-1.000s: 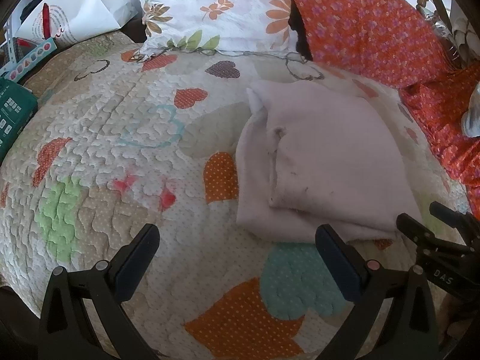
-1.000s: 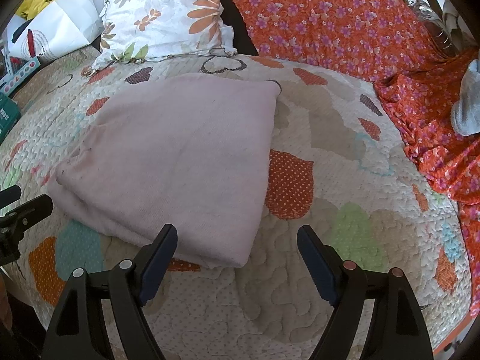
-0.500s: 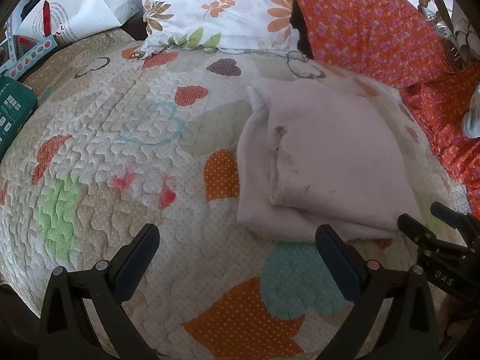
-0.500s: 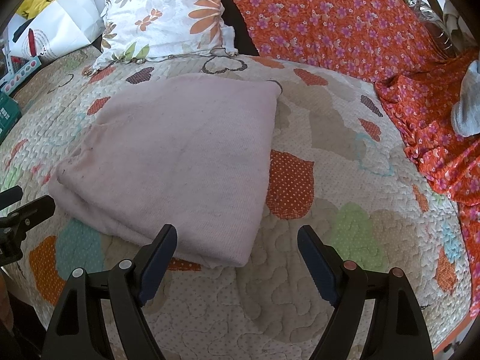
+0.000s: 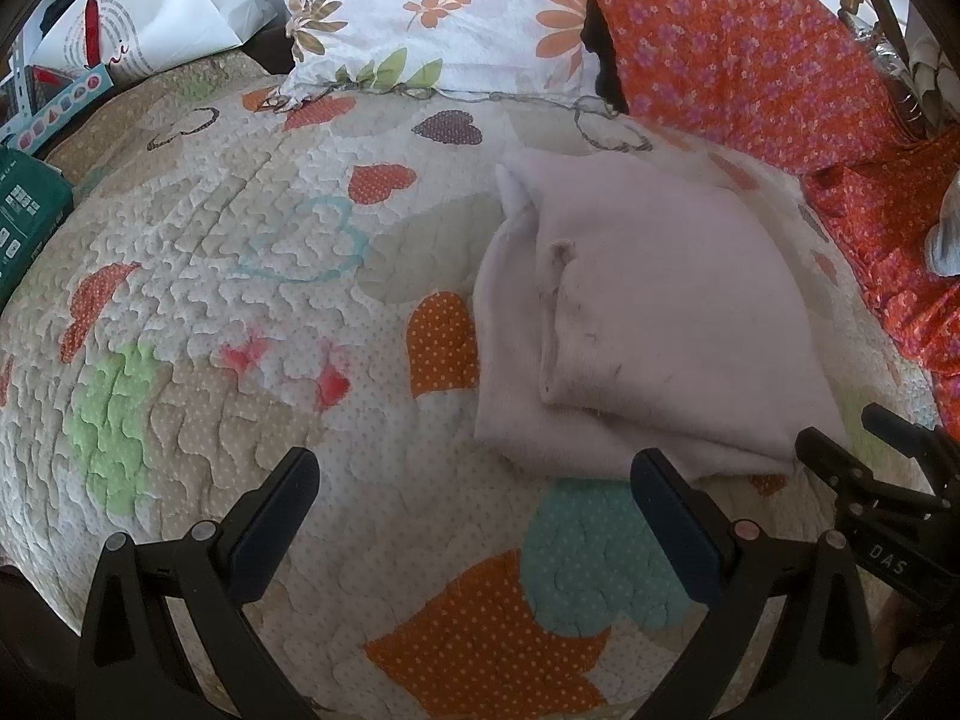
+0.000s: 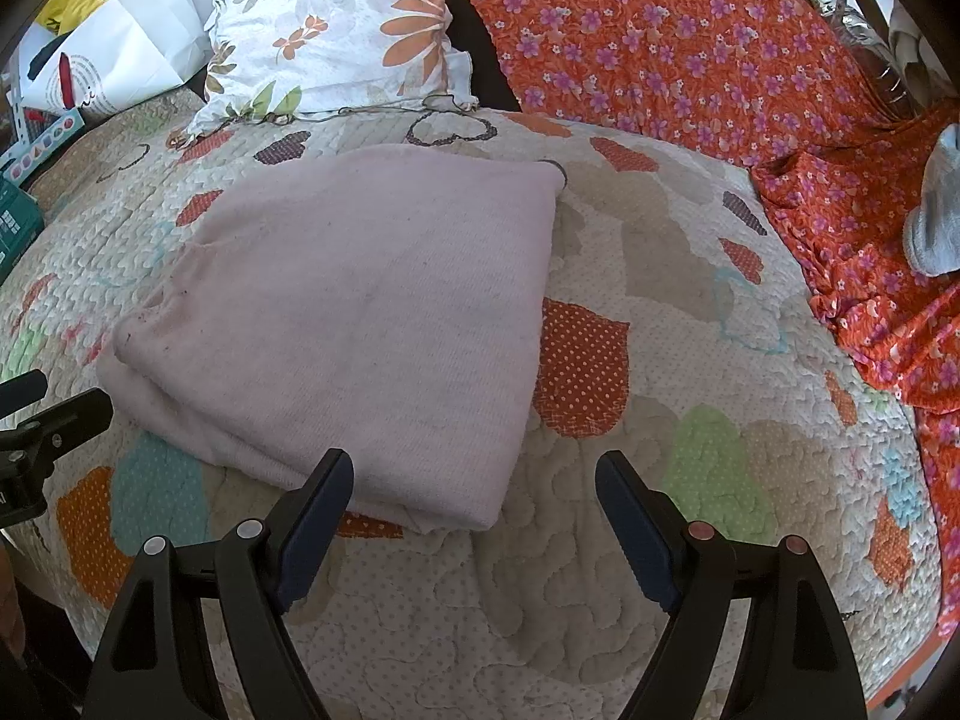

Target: Fold small clothes

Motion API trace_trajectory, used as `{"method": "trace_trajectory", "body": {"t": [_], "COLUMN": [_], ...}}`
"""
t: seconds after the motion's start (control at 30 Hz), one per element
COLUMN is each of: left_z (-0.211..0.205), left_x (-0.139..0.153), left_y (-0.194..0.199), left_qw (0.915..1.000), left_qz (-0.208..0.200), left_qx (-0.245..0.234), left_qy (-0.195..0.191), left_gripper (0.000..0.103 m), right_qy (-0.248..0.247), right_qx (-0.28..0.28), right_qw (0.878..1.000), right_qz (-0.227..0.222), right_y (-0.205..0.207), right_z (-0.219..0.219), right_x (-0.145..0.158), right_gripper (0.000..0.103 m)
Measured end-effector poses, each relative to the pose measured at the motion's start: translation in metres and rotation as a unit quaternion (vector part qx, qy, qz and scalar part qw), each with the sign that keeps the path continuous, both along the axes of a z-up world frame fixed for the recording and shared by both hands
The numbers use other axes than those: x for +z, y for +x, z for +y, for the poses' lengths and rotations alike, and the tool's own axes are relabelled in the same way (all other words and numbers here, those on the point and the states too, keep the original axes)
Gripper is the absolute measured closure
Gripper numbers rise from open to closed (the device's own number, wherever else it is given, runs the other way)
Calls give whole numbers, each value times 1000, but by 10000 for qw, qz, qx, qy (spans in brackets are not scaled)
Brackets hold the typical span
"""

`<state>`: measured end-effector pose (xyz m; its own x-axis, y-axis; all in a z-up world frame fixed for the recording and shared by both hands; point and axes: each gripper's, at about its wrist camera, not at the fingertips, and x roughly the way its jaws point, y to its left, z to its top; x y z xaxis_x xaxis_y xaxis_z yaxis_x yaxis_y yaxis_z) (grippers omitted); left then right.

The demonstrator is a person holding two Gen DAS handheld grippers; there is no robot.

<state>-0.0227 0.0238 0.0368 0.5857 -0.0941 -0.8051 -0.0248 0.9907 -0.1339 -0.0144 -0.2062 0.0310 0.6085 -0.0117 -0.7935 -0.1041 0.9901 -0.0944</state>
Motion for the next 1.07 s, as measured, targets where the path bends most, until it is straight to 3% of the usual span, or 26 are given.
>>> {"method": "trace_trajectory", "body": {"t": [1.07], "left_z": [-8], "left_x": [5], "left_y": [-1], "left_qw": [9998], "left_qz": [-117], "left_qx": [-177], "left_qy": [-49], "left_gripper": [0], "right_qy": [26], "right_qx": [66], "right_qw": [10000], "right_qz": [-40], "right_y": [-3], "right_z": [2], "right_x": [3], "right_gripper": [15]}}
